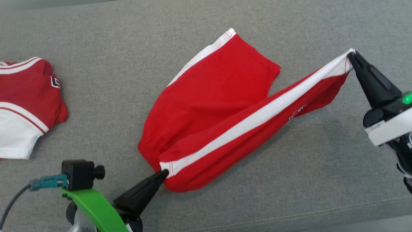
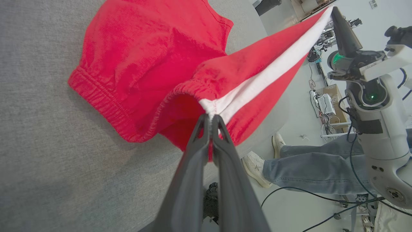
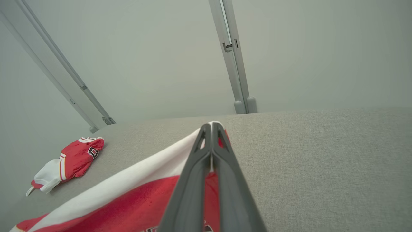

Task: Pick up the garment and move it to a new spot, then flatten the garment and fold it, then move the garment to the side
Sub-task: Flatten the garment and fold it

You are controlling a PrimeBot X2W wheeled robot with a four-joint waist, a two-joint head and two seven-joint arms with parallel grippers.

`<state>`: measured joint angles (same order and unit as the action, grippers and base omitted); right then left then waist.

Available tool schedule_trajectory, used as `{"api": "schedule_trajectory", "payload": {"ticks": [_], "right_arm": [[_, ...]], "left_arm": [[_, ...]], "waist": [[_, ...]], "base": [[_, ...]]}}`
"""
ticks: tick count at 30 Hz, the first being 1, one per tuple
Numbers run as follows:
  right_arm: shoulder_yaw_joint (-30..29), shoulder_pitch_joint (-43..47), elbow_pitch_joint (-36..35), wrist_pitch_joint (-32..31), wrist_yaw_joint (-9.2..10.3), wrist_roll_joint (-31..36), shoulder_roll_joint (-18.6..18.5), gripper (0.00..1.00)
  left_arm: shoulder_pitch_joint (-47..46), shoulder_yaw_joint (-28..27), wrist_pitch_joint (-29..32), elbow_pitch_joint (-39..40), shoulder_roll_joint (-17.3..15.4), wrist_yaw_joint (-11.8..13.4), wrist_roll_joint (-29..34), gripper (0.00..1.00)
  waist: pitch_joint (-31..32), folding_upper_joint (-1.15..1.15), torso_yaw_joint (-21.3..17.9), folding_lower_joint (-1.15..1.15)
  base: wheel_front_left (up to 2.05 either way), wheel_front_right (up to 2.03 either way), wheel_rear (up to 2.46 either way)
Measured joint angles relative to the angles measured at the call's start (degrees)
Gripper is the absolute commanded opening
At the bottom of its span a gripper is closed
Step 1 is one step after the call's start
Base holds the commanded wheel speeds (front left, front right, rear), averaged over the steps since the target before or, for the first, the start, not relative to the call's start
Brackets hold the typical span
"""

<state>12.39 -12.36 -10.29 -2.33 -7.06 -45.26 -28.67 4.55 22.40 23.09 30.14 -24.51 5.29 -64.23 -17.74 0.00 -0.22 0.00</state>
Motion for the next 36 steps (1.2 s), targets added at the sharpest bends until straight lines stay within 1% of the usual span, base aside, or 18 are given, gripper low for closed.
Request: {"api": "schedule_trajectory", "payload": {"ticks": [3,6,9,11,16,19,21,22,26,36], "right_arm": [[-0.4,-5.2,2.1,-1.1,0.04,0.4,0.0,0.00],[-0.7,-9.6,4.1,-2.2,0.59,0.8,0.0,0.00],[-0.8,-12.8,6.1,-3.4,1.13,1.2,-0.1,0.00],[-0.7,-14.6,8.1,-3.8,1.13,2.1,-0.3,0.00],[1.0,-19.1,12.5,-4.3,1.10,3.7,0.2,0.00],[2.7,-21.6,14.9,-4.3,1.05,4.2,1.3,0.00],[3.3,-22.3,15.6,-4.4,1.02,4.5,1.7,0.00],[4.4,-23.5,17.0,-4.6,1.02,5.0,2.2,0.00],[4.9,-25.4,19.5,-4.6,0.91,5.0,2.8,0.00],[6.4,-28.7,24.2,-4.5,0.53,6.3,3.3,0.00]], "left_arm": [[-4.3,-0.5,1.5,-0.8,0.3,0.3,-0.2,0.00],[-8.7,-0.7,2.9,-1.9,1.1,0.4,-0.2,0.00],[-12.7,-1.0,3.5,-3.5,3.1,0.8,-0.6,0.00],[-15.4,-1.1,4.2,-5.8,4.3,0.9,-0.6,0.00],[-20.7,-1.4,4.6,-11.2,6.1,1.4,-0.5,0.00],[-22.7,-1.3,5.0,-14.0,7.0,1.4,0.6,0.00],[-23.1,-1.1,5.1,-14.8,7.3,1.4,0.9,0.00],[-24.1,-0.6,5.1,-16.4,7.8,1.5,1.1,0.00],[-26.2,0.0,5.0,-18.8,9.5,1.6,1.6,0.00],[-28.6,0.4,4.2,-22.6,11.5,1.6,3.1,0.00]], "waist": [[-2.1,0.00,1.3,0.00],[-4.1,0.00,2.9,0.00],[-6.2,0.00,4.8,0.00],[-7.4,0.00,6.2,0.00],[-10.2,0.00,9.9,0.00],[-11.6,0.00,11.9,0.00],[-12.0,0.00,12.4,0.00],[-12.7,0.00,13.5,0.00],[-13.9,0.00,15.0,0.00],[-14.9,0.00,16.1,0.00]], "base": [[0.00,0.00,0.00],[0.00,0.00,0.00],[0.00,0.00,0.00],[0.00,0.00,0.00],[0.00,0.00,0.00],[0.00,0.00,0.00],[0.00,0.00,0.00],[0.00,0.00,0.00],[0.00,0.00,0.00],[0.00,0.00,0.00]]}}
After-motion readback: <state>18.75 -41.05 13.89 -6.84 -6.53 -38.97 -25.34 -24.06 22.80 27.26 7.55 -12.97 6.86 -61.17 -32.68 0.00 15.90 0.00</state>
